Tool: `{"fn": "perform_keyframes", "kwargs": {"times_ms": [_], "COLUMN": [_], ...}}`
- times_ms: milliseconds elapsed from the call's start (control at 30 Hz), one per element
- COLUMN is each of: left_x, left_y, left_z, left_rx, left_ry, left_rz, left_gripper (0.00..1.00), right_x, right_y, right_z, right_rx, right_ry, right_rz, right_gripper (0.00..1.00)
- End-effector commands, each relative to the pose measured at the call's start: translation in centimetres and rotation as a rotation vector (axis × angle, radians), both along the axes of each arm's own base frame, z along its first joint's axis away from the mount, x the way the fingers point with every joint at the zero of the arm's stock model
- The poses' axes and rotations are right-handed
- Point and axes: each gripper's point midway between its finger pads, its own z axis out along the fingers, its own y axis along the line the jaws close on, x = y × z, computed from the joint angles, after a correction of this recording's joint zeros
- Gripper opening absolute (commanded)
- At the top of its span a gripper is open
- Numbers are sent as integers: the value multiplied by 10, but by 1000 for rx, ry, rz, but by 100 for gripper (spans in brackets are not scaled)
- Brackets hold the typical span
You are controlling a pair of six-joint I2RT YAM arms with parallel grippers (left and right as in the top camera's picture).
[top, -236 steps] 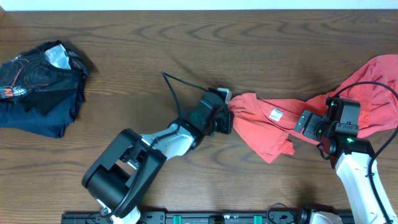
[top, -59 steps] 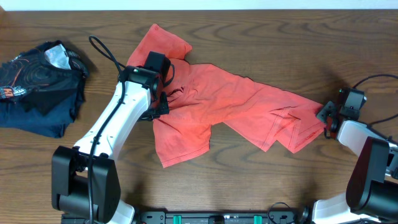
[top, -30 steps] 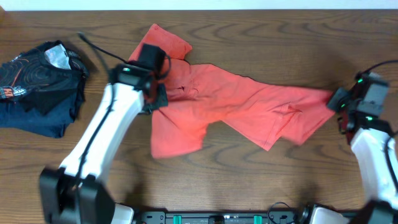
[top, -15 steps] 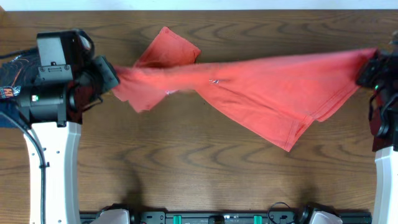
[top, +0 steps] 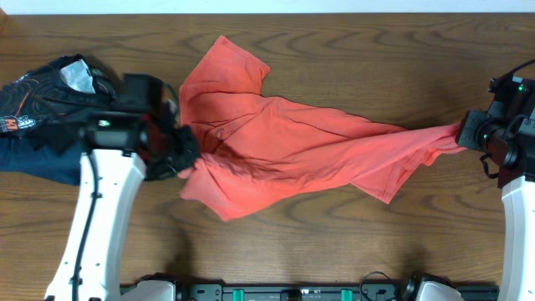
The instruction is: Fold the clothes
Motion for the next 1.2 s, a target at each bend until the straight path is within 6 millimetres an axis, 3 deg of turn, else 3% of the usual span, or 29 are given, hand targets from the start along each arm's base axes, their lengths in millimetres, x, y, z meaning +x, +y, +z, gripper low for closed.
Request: {"fn": "perform_keyframes", "kwargs": {"times_ms": [0, 200, 433, 633, 700, 1067, 1167], "left_x": [-5, 31, 65, 65, 65, 49, 43], "left_y": [-16, -43, -39, -40, -40, -36, -35], "left_z": [-23, -57, -93, -120, -122, -128, -129], "left_rx": [-11, -33, 24, 36, 40, 58, 72], "left_ry": [19, -179, -273, -207, -206, -142, -130], "left_rz": [-50, -123, -103, -105, -117, -146, -195], "left_gripper": [6, 6, 6, 7, 15, 17, 49], "right_x": [-2, -2, -1, 1, 1, 1, 1], "right_y": [-7, -7, -7, -7, -7, -7, -7], "right_z": [-1, -6, -15, -19, -19, -18, -18], "right_rx": [-35, -29, -20, -16, -17, -17, -17], "right_ry": [15, 31, 61, 72, 73, 71, 71], "right_rz": [-11, -10, -10, -10, -10, -10, -10], "right_gripper": [1, 1, 1, 1, 1, 1, 1]}}
